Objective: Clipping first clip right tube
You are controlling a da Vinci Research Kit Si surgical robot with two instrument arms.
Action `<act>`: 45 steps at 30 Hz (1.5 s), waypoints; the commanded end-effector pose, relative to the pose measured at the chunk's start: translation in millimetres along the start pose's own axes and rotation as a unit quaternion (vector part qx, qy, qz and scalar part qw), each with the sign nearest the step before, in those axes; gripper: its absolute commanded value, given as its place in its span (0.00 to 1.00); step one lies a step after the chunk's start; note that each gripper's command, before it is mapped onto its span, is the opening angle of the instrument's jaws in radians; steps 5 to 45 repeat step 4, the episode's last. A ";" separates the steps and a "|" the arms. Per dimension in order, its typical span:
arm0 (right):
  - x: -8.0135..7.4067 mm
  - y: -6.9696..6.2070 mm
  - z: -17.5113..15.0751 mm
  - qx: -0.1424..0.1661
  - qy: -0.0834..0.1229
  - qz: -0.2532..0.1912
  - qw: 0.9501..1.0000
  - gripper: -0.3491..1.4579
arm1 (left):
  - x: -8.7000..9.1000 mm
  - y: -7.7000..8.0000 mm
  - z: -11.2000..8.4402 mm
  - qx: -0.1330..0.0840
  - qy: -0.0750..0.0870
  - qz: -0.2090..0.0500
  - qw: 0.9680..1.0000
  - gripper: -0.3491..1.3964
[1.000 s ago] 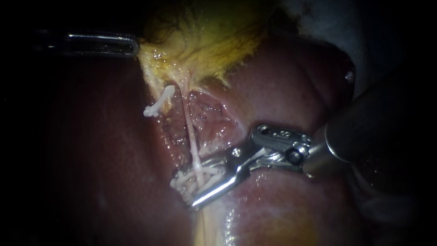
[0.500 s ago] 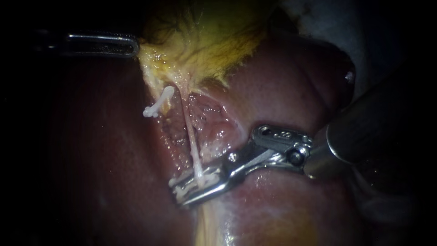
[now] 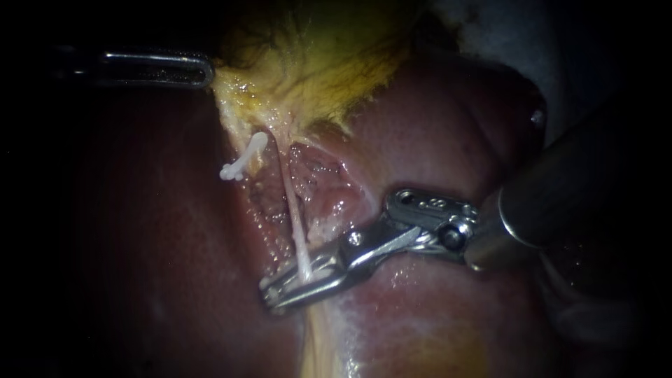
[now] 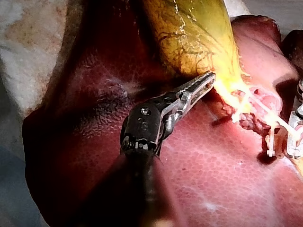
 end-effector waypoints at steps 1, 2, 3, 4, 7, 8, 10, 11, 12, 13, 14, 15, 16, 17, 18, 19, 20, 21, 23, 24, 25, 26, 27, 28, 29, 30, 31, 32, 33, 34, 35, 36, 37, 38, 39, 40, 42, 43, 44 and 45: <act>0.0 0.0 0.0 0.000 0.000 0.000 1.000 0.00 | 0.0 0.0 0.0 0.000 0.000 0.000 1.000 0.00; 0.0 0.0 0.0 0.000 0.000 0.000 1.000 0.00 | 0.0 0.0 0.0 0.000 0.000 0.000 1.000 0.00; 0.0 0.0 0.0 0.000 0.000 0.000 1.000 0.00 | 0.0 0.0 0.0 0.000 0.000 0.000 1.000 0.00; 0.0 0.0 0.0 0.000 0.000 0.000 1.000 0.00 | 0.0 0.0 0.0 0.000 0.000 0.000 1.000 0.00; 0.0 0.0 0.0 0.000 0.000 0.000 1.000 0.00 | 0.0 0.0 0.0 0.000 0.000 0.000 1.000 0.00; 0.0 0.0 0.0 0.000 0.000 0.000 1.000 0.00 | 0.0 0.0 0.0 0.000 0.000 0.000 1.000 0.00; 0.0 0.0 0.0 0.000 0.000 0.000 1.000 0.00 | 0.0 0.0 0.0 0.000 0.000 0.000 1.000 0.00; 0.0 0.0 0.0 0.000 0.000 0.000 1.000 0.00 | 0.0 0.0 0.0 0.000 0.000 0.000 1.000 0.00; 0.0 0.0 0.0 0.000 0.000 0.000 1.000 0.00 | 0.0 0.0 0.0 0.000 0.000 0.000 1.000 0.00; 0.0 0.0 0.0 0.000 0.000 0.000 1.000 0.00 | 0.0 0.0 0.0 0.000 0.000 0.000 1.000 0.00; 0.0 0.0 0.0 0.000 0.000 0.000 1.000 0.00 | 0.0 0.0 0.0 0.000 0.000 0.000 1.000 0.00; 0.0 0.0 0.0 0.000 0.000 0.000 1.000 0.00 | 0.0 0.0 0.0 0.000 0.000 0.000 1.000 0.00; 0.0 0.0 0.0 0.000 0.000 0.000 1.000 0.00 | 0.0 0.0 0.0 0.000 0.000 0.000 1.000 0.00; 0.0 0.0 0.0 0.000 0.000 0.000 1.000 0.00 | 0.0 0.0 0.0 0.000 0.000 0.000 1.000 0.00; 0.0 0.0 0.0 0.000 0.000 0.000 1.000 0.00 | 0.0 0.0 0.0 0.000 0.000 0.000 1.000 0.00; 0.0 0.0 0.0 0.000 0.000 0.000 1.000 0.00 | 0.0 0.0 0.0 0.000 0.000 0.000 1.000 0.00; 0.0 0.0 0.0 0.000 0.000 0.000 1.000 0.00 | 0.0 0.0 0.0 0.000 0.000 0.000 1.000 0.00; 0.0 0.0 0.0 0.000 0.000 0.000 1.000 0.00 | 0.0 0.0 0.0 0.000 0.000 0.000 1.000 0.00; 0.0 0.0 0.0 0.000 0.000 0.000 1.000 0.00 | 0.0 0.0 0.0 0.000 0.000 0.000 1.000 0.00; 0.0 0.0 0.0 0.000 0.000 0.000 1.000 0.00 | 0.0 0.0 0.0 0.000 0.000 0.000 1.000 0.00; 0.0 0.0 0.0 0.000 0.000 0.000 1.000 0.00 | 0.0 0.0 0.0 0.000 0.000 0.000 1.000 0.00; 0.0 0.0 0.0 0.000 0.000 0.000 1.000 0.00 | 0.0 0.0 0.0 0.000 0.000 0.000 1.000 0.00; 0.0 0.0 0.0 0.000 0.000 0.000 1.000 0.00 | 0.0 0.0 0.0 0.000 0.000 0.000 1.000 0.00; 0.0 0.0 0.0 0.000 0.000 0.000 1.000 0.00 | 0.0 0.0 0.0 0.000 0.000 0.000 1.000 0.00; 0.0 0.0 0.0 0.000 0.000 0.000 1.000 0.00 | 0.0 0.0 0.0 0.000 0.000 0.000 1.000 0.00; 0.0 0.0 0.0 0.000 0.000 0.000 1.000 0.00 | 0.0 0.0 0.0 0.000 0.000 0.000 1.000 0.00; 0.0 0.0 0.0 0.000 0.000 0.000 1.000 0.00 | 0.0 0.0 0.0 0.000 0.000 0.000 1.000 0.00; 0.0 0.0 0.0 0.000 0.000 0.000 1.000 0.00 | 0.0 0.0 0.0 0.000 0.000 0.000 1.000 0.00; 0.0 0.0 0.0 0.000 0.000 0.000 1.000 0.00 | 0.0 0.0 0.0 0.000 0.000 0.000 1.000 0.00; 0.0 0.0 0.0 0.000 0.000 0.000 1.000 0.00 | 0.0 0.0 0.0 0.000 0.000 0.000 1.000 0.00; 0.0 0.0 0.0 0.000 0.000 0.000 1.000 0.00 | 0.0 0.0 0.0 0.000 0.000 0.000 1.000 0.00; 0.0 0.0 0.0 0.000 0.000 0.000 1.000 0.00 | 0.0 0.0 0.0 0.000 0.000 0.000 1.000 0.00; 0.0 0.0 0.0 0.000 0.000 0.000 1.000 0.00 | 0.0 0.0 0.0 0.000 0.000 0.000 1.000 0.00; 0.0 0.0 0.0 0.000 0.000 0.000 1.000 0.00 | 0.0 0.0 0.0 0.000 0.000 0.000 1.000 0.00; 0.0 0.0 0.0 0.000 0.000 0.000 1.000 0.00 | 0.0 0.0 0.0 0.000 0.000 0.000 1.000 0.00; 0.0 0.0 0.0 0.000 0.000 0.000 1.000 0.00 | 0.0 0.0 0.0 0.000 0.000 0.000 1.000 0.00; 0.0 0.0 0.0 0.000 0.000 0.000 1.000 0.00 | 0.0 0.0 0.0 0.000 0.000 0.000 1.000 0.00; 0.0 0.0 0.0 0.000 0.000 0.000 1.000 0.00 | 0.0 0.0 0.0 0.000 0.000 0.000 1.000 0.00; 0.0 0.0 0.0 0.000 0.000 0.000 1.000 0.00 | 0.0 0.0 0.0 0.000 0.000 0.000 1.000 0.00; 0.0 0.0 0.0 0.000 0.000 0.000 1.000 0.00 | 0.0 0.0 0.0 0.000 0.000 0.000 1.000 0.00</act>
